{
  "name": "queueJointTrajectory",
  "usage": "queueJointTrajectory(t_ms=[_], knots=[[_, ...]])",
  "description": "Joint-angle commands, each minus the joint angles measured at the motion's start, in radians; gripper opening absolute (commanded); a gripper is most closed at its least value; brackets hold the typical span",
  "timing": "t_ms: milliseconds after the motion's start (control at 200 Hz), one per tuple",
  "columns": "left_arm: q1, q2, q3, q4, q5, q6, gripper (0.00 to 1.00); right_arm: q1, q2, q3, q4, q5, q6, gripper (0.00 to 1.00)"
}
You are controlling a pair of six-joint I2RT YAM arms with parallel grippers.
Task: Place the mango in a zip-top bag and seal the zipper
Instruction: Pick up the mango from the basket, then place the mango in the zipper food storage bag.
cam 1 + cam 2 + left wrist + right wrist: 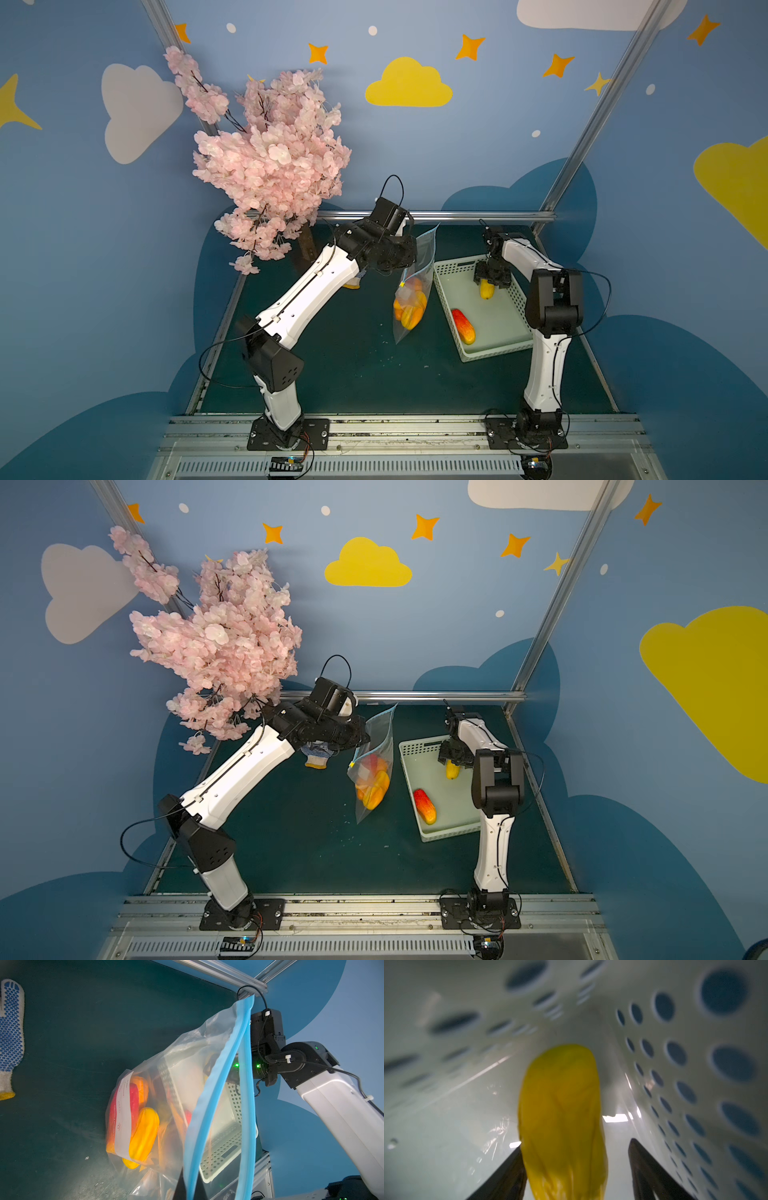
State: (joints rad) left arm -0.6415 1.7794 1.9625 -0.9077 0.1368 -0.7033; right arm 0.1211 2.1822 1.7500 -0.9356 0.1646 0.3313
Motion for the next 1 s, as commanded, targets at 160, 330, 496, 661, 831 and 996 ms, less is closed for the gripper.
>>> queueJointTrajectory(t_ms=[160,330,496,661,831,996], knots=[[0.006,-0.037,-0.008,0.001,0.009,0.013,0.03,0.008,0.001,-0.014,-0.005,0.001,-0.042,0.33],[0.007,-0.037,-0.007,-0.002,0.001,0.015,0.03,0.047,-0.134,-0.035,-0.01,-0.011,-0.038,0.2],[0.01,-0.038,-0.008,0.0,0.002,0.011,0.03,0.143,-0.398,-0.027,0.005,-0.157,-0.016,0.2],[0.014,-0.043,-0.03,0.019,0.007,0.002,0.03,0.267,-0.555,0.049,0.165,-0.289,0.101,0.19],[0.016,-0.045,-0.024,0.017,0.002,-0.004,0.03,0.371,-0.615,0.052,0.436,-0.352,0.184,0.21],[0.02,-0.043,-0.019,0.009,-0.002,-0.014,0.03,0.452,-0.608,0.0,0.488,-0.356,0.182,0.21]])
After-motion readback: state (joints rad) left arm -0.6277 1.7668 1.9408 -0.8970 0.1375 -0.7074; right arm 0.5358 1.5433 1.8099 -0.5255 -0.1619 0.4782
